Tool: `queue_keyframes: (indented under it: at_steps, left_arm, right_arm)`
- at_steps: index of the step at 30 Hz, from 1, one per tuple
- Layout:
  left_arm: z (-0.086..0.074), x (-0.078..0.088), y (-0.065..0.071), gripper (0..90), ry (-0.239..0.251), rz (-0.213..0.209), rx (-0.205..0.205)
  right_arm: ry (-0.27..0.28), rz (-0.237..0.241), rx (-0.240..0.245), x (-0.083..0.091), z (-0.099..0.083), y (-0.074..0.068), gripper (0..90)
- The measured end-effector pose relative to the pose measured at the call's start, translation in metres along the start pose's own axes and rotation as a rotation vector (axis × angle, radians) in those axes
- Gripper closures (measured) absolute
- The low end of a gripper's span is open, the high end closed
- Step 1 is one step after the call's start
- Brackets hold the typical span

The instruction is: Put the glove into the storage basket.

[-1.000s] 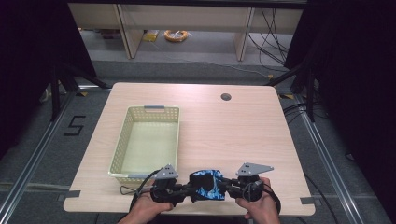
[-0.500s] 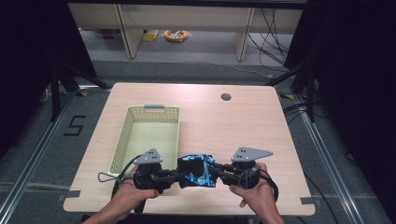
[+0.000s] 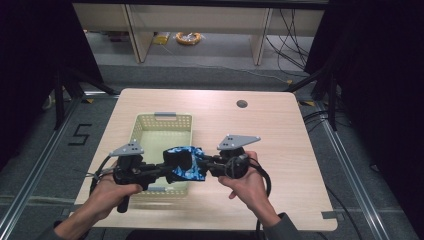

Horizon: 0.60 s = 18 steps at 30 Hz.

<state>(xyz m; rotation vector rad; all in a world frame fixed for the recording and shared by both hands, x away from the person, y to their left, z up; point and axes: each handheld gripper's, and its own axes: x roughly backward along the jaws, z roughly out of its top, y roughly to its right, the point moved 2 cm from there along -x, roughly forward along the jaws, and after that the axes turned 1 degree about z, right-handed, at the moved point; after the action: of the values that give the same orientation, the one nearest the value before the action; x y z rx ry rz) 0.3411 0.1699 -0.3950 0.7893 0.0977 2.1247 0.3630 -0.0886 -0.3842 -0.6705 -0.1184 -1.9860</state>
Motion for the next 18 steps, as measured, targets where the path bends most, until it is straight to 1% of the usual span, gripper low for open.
queue_keyframes:
  at_steps: [1, 2, 3, 4, 5, 7, 8, 9, 10, 11, 12, 13, 14, 16, 17, 18]
  left_arm:
    - [-0.002, 0.002, -0.007, 80.2, -0.01, 0.01, 0.014]
    - [-0.004, 0.003, -0.011, 80.1, -0.014, 0.014, 0.018]
    - [-0.007, 0.004, -0.016, 80.0, -0.014, 0.029, 0.033]
    - [-0.01, 0.005, -0.023, 79.9, -0.025, 0.035, 0.051]
    - [-0.012, 0.006, -0.027, 79.9, -0.031, 0.036, 0.056]
    - [-0.018, 0.006, -0.04, 79.9, -0.043, 0.059, 0.077]
    - [-0.02, 0.006, -0.043, 79.9, -0.05, 0.065, 0.081]
    - [-0.023, 0.006, -0.048, 79.9, -0.055, 0.071, 0.092]
    - [-0.024, 0.007, -0.052, 79.8, -0.056, 0.067, 0.098]
    - [-0.026, 0.007, -0.056, 79.8, -0.066, 0.069, 0.108]
    - [-0.028, 0.008, -0.059, 79.8, -0.069, 0.078, 0.11]
    - [-0.029, 0.009, -0.063, 79.7, -0.075, 0.079, 0.117]
    - [-0.03, 0.009, -0.065, 79.7, -0.081, 0.087, 0.119]
    - [-0.033, 0.01, -0.071, 79.6, -0.091, 0.091, 0.125]
    - [-0.035, 0.011, -0.073, 79.6, -0.102, 0.1, 0.127]
    - [-0.036, 0.01, -0.074, 79.6, -0.101, 0.115, 0.131]
  right_arm:
    - [-0.008, 0.004, 0.004, -0.004, 0.001, 0.0, 80.5]
    - [-0.017, 0.012, -0.011, -0.013, 0.002, -0.001, 80.5]
    - [-0.018, 0.013, -0.003, -0.018, 0.003, 0.0, 80.5]
    - [-0.027, 0.015, -0.021, -0.025, 0.004, -0.001, 80.5]
    - [-0.036, 0.019, -0.021, -0.033, 0.005, -0.001, 80.5]
    - [-0.057, 0.014, -0.03, -0.046, 0.006, -0.001, 80.4]
    - [-0.078, 0.01, -0.021, -0.056, 0.006, 0.0, 80.5]
    - [-0.086, 0.007, -0.024, -0.06, 0.006, 0.001, 80.5]
    - [-0.092, 0.005, -0.032, -0.068, 0.006, 0.001, 80.5]
    - [-0.108, 0.009, -0.034, -0.071, 0.006, 0.001, 80.5]
    - [-0.114, 0.009, -0.044, -0.076, 0.006, 0.002, 80.5]
    - [-0.121, 0.013, -0.038, -0.081, 0.006, 0.002, 80.4]
    - [-0.13, 0.016, -0.051, -0.086, 0.006, 0.001, 80.5]
    - [-0.141, 0.019, -0.05, -0.094, 0.005, 0.002, 80.4]
    - [-0.138, 0.025, -0.064, -0.098, 0.005, 0.001, 80.4]
    - [-0.15, 0.019, -0.058, -0.102, 0.004, 0.001, 80.4]
